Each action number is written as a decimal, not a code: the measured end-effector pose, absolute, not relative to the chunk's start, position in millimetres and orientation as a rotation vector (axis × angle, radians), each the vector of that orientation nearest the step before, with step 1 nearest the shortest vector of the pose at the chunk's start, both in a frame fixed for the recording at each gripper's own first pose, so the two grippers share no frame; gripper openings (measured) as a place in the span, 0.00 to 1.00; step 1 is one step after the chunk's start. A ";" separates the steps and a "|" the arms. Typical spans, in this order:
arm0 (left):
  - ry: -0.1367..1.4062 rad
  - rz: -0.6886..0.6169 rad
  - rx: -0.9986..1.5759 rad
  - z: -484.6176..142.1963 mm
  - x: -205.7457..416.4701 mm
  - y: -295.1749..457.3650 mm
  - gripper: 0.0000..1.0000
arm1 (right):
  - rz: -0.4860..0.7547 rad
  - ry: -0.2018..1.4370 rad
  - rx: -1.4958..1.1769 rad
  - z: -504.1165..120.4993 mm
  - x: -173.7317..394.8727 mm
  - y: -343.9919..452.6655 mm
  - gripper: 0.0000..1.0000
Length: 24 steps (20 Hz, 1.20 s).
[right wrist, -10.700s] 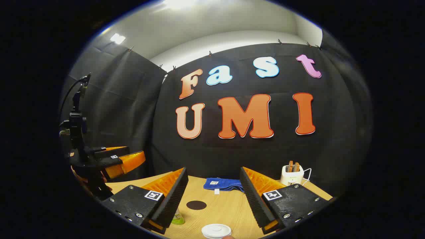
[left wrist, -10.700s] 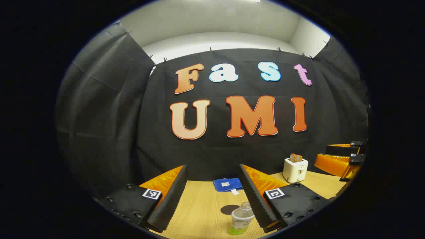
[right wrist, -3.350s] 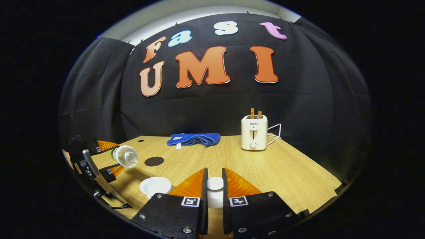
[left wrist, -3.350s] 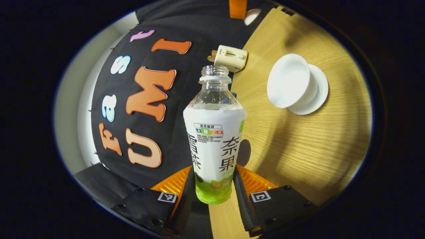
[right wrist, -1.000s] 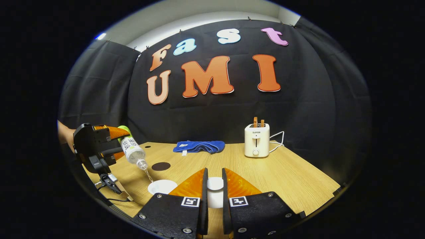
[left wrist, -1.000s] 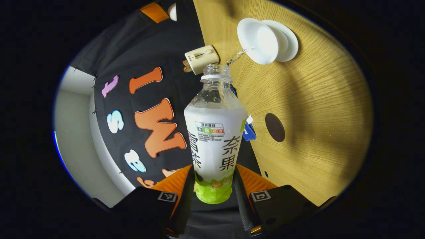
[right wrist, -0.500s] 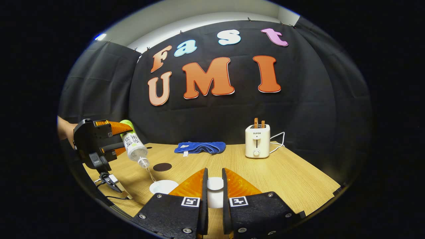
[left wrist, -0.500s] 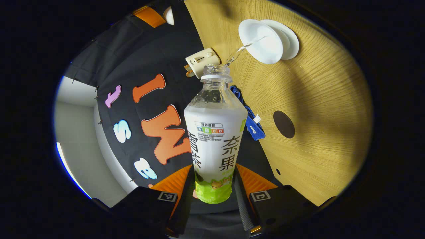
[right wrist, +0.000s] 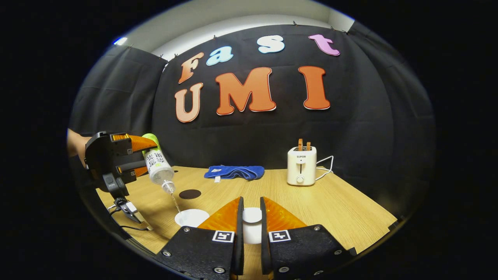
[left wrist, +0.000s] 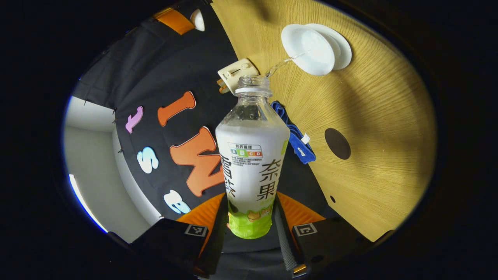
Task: Open the teacup lid with one hand, grasp the water bottle and pour water into the teacup with the other hand; after pouring, place the water bottle on the coaster and then close the teacup lid.
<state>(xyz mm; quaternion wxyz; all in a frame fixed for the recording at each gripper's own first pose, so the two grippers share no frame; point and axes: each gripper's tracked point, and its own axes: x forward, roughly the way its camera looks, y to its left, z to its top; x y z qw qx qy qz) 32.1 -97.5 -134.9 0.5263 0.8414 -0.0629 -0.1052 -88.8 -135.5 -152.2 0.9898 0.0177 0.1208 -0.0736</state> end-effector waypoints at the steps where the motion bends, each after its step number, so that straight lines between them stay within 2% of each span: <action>1: -0.155 -0.255 2.014 -136.1 33.0 -99.1 0.66 | -0.146 0.243 0.033 -152.1 -88.6 -135.9 0.18; 2: -0.158 -0.259 2.014 -138.1 31.9 -101.1 0.68 | -0.146 0.241 0.032 -152.1 -88.2 -136.0 0.18; 3: -0.160 -0.267 2.013 -141.3 32.1 -103.3 0.66 | -0.145 0.241 0.033 -151.7 -88.6 -136.5 0.18; 11: -0.173 -0.321 2.019 -165.2 31.0 -119.4 0.66 | -0.115 0.239 -0.003 -152.4 -93.1 -127.8 0.18; 12: -0.174 -0.326 2.018 -166.7 31.3 -121.8 0.63 | -0.109 0.240 -0.003 -153.0 -92.5 -125.9 0.18; 15: -0.172 -0.339 1.996 -174.5 27.4 -124.9 0.63 | -0.102 0.241 -0.008 -153.6 -91.2 -124.3 0.18; 18: -0.151 -0.352 1.962 -182.5 26.0 -125.6 0.63 | -0.100 0.246 0.002 -155.1 -91.7 -123.8 0.18; 19: -0.142 -0.353 1.948 -185.2 25.1 -124.0 0.66 | -0.098 0.247 0.008 -155.7 -90.8 -122.6 0.18; 21: -0.108 -0.355 1.900 -190.6 23.8 -119.5 0.63 | -0.092 0.247 0.016 -155.6 -90.8 -120.4 0.18; 23: -0.066 -0.357 1.820 -197.7 17.4 -117.0 0.66 | -0.092 0.252 0.009 -156.5 -89.8 -119.0 0.18; 24: -0.046 -0.369 1.777 -203.1 15.7 -118.8 0.61 | -0.093 0.257 0.004 -157.9 -88.4 -118.5 0.18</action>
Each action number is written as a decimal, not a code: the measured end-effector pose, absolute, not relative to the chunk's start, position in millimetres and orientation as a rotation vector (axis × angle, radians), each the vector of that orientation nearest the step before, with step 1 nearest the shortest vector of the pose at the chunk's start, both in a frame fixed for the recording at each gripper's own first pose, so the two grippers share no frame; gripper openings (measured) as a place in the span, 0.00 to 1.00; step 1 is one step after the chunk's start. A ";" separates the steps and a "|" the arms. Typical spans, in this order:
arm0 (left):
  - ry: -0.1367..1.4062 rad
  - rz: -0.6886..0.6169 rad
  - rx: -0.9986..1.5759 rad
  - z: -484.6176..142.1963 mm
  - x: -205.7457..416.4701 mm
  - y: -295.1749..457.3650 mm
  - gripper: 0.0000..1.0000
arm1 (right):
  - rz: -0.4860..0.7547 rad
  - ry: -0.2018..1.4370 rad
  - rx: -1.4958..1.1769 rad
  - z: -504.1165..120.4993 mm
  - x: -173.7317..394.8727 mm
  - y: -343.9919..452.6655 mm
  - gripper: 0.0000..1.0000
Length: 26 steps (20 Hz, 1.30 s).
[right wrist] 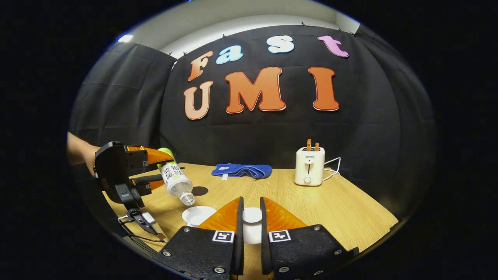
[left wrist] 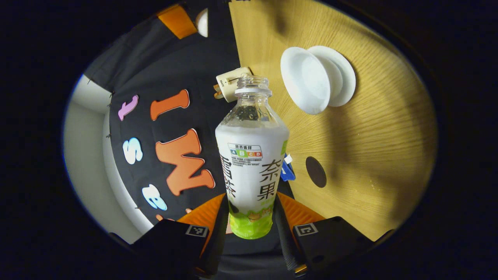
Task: Open the teacup lid with one hand, grasp the water bottle and pour water into the teacup with the other hand; after pouring, place the water bottle on the coaster and then close the teacup lid.
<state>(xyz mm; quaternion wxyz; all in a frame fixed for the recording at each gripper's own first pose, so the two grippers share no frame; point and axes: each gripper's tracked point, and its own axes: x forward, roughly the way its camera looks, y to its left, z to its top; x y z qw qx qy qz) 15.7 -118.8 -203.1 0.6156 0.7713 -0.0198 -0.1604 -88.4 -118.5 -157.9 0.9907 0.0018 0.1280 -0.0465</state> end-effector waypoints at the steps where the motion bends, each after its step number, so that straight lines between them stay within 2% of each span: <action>1: -0.030 -0.370 1.733 -206.2 14.0 -118.3 0.61 | -0.090 0.263 0.002 -159.5 -87.2 -116.6 0.18; 2: -0.021 -0.360 1.691 -205.8 11.2 -116.4 0.65 | -0.086 0.268 0.002 -160.6 -85.7 -114.1 0.18; 4: -0.013 -0.332 1.559 -200.8 3.3 -114.9 0.61 | -0.079 0.275 -0.003 -160.9 -84.7 -111.3 0.18; 8: -0.001 -0.288 1.225 -182.5 -3.7 -116.9 0.61 | -0.086 0.272 -0.004 -155.1 -77.0 -110.8 0.18; 9: 0.000 -0.267 1.133 -173.8 0.4 -114.8 0.65 | -0.083 0.271 -0.002 -154.4 -75.1 -108.5 0.18; 10: 0.010 -0.248 1.041 -167.9 2.8 -109.8 0.61 | -0.080 0.270 -0.001 -154.3 -73.3 -106.2 0.18; 11: 0.027 -0.242 0.958 -163.5 7.7 -106.3 0.65 | -0.077 0.272 -0.001 -154.6 -71.7 -104.2 0.18; 13: 0.042 -0.230 0.832 -152.8 16.7 -104.5 0.61 | -0.072 0.283 -0.005 -154.9 -68.0 -98.9 0.18; 15: 0.052 -0.210 0.708 -141.9 27.3 -96.6 0.66 | -0.061 0.290 -0.014 -157.2 -62.6 -91.0 0.18; 17: 0.067 -0.196 0.568 -139.3 33.8 -89.2 0.65 | -0.043 0.297 -0.026 -158.3 -56.8 -81.2 0.18; 18: 0.071 -0.185 0.508 -140.2 38.3 -86.2 0.61 | -0.041 0.293 -0.032 -157.6 -54.1 -78.1 0.18; 19: 0.069 -0.171 0.468 -139.3 42.6 -79.9 0.66 | -0.042 0.284 -0.036 -156.0 -50.0 -76.4 0.18; 21: 0.083 -0.152 0.399 -143.6 53.5 -67.7 0.63 | -0.022 0.294 -0.036 -160.1 -46.6 -67.4 0.18; 25: 0.136 -0.142 0.212 -155.2 74.6 -53.1 0.63 | -0.007 0.303 -0.037 -161.8 -38.0 -60.2 0.18; 26: 0.147 -0.146 0.162 -157.2 78.6 -50.6 0.66 | -0.001 0.302 -0.034 -161.3 -35.4 -57.3 0.18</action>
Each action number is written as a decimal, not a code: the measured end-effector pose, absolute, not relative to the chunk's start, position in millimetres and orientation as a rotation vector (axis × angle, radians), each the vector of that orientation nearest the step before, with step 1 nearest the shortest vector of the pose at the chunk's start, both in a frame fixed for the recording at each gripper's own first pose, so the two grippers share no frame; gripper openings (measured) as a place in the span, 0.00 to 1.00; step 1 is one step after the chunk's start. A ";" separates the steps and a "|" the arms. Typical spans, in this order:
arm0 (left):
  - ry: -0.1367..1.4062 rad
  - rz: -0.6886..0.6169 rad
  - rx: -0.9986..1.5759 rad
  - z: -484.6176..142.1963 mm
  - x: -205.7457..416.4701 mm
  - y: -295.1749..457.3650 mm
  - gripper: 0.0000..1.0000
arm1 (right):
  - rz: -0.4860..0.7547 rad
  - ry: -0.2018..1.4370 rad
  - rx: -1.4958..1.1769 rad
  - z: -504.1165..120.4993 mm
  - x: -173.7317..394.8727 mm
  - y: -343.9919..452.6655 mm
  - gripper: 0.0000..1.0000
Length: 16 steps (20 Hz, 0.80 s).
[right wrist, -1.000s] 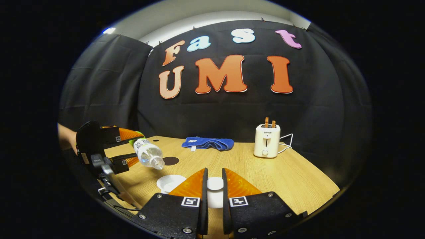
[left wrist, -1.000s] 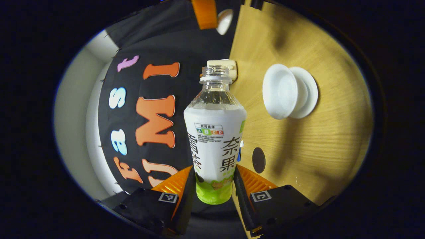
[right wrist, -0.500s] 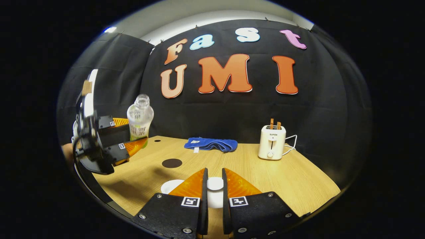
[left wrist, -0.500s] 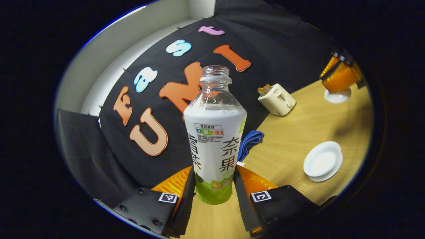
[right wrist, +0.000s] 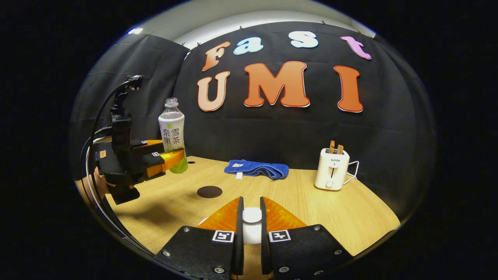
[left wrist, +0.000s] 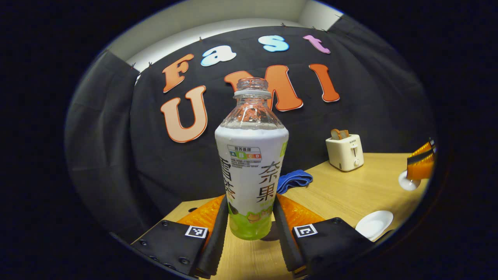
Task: Open the teacup lid with one hand, grasp the water bottle and pour water into the teacup with the other hand; after pouring, place the water bottle on the coaster and then close the teacup lid.
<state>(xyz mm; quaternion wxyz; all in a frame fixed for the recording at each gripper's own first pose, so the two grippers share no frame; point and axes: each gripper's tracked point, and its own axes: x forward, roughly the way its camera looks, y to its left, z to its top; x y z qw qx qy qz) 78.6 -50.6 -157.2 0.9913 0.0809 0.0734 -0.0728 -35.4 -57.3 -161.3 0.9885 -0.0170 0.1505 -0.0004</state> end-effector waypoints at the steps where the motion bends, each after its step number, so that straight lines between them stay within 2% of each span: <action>1: 0.169 -0.164 0.129 -162.3 82.9 -51.8 0.63 | 0.006 0.304 -0.037 -160.9 -33.9 -54.4 0.18; 3: 0.196 -0.182 0.073 -170.5 95.6 -49.0 0.66 | 0.012 0.307 -0.050 -161.4 -30.7 -51.9 0.18; 4: 0.216 -0.185 0.047 -175.3 101.2 -47.3 0.63 | 0.018 0.310 -0.054 -161.3 -29.9 -50.2 0.18; 5: 0.230 -0.191 0.014 -179.9 104.5 -45.7 0.66 | 0.022 0.313 -0.054 -162.1 -29.0 -48.8 0.18; 6: 0.248 -0.196 -0.018 -181.3 111.2 -43.7 0.63 | 0.027 0.316 -0.053 -162.9 -28.9 -47.5 0.18; 7: 0.258 -0.198 -0.049 -181.5 119.7 -43.7 0.65 | 0.029 0.317 -0.051 -165.0 -26.8 -47.4 0.18; 11: 0.301 -0.205 -0.082 -203.7 135.5 -47.2 0.63 | 0.044 0.327 -0.050 -169.0 -23.2 -43.8 0.18; 15: 0.347 -0.229 -0.118 -229.3 146.9 -60.1 0.68 | 0.053 0.330 -0.047 -171.3 -20.5 -44.9 0.18; 16: 0.359 -0.234 -0.130 -236.9 150.9 -64.7 0.63 | 0.052 0.329 -0.046 -172.1 -20.1 -46.1 0.18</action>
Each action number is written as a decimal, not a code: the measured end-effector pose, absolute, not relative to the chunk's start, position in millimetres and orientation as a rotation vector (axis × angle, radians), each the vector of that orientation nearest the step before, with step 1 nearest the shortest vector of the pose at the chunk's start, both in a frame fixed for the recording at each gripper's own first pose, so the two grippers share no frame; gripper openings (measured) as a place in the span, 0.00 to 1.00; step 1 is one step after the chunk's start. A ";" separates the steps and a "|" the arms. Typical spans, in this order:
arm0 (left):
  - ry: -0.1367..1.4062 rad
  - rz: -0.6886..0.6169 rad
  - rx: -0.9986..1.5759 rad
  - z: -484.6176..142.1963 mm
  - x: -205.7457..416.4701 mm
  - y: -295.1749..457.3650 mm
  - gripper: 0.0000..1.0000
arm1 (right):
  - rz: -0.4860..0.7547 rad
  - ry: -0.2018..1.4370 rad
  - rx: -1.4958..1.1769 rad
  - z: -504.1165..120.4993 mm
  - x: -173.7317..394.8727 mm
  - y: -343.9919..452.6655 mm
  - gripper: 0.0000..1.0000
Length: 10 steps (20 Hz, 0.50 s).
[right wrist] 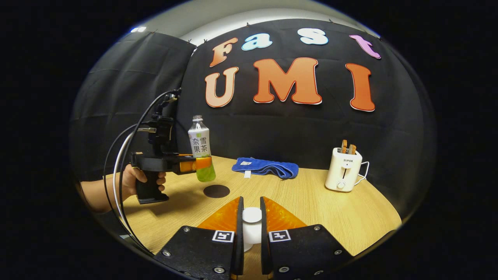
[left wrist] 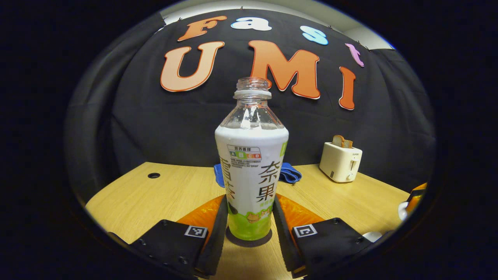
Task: Open the teacup lid with one hand, grasp the water bottle and pour water into the teacup with the other hand; after pouring, place the water bottle on the coaster and then close the teacup lid.
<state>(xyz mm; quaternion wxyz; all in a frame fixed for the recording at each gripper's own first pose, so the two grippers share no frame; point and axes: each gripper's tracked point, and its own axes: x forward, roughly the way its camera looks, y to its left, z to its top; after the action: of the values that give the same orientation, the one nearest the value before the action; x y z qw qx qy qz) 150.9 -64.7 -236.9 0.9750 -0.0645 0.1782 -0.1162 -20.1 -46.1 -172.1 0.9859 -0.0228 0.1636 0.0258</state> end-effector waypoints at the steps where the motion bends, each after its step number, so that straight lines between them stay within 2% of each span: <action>1: 0.373 -0.238 -0.139 -244.0 153.3 -67.3 0.68 | 0.051 0.333 -0.044 -172.9 -20.5 -47.3 0.18; 3: 0.400 -0.239 -0.156 -256.2 160.1 -71.5 0.63 | 0.049 0.340 -0.041 -176.0 -20.5 -49.2 0.18; 5: 0.426 -0.239 -0.166 -266.6 163.3 -72.7 0.65 | 0.049 0.347 -0.037 -179.3 -19.6 -49.9 0.18; 10: 0.459 -0.244 -0.138 -283.0 169.1 -75.5 0.63 | 0.062 0.359 -0.035 -185.3 -15.1 -46.4 0.18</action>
<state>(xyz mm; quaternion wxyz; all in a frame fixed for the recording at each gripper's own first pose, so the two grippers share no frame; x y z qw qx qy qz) 169.1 -75.5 -283.0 0.9641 -0.0681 0.2268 -0.1204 -15.1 -46.4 -185.3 0.9833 -0.0173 0.1786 0.0307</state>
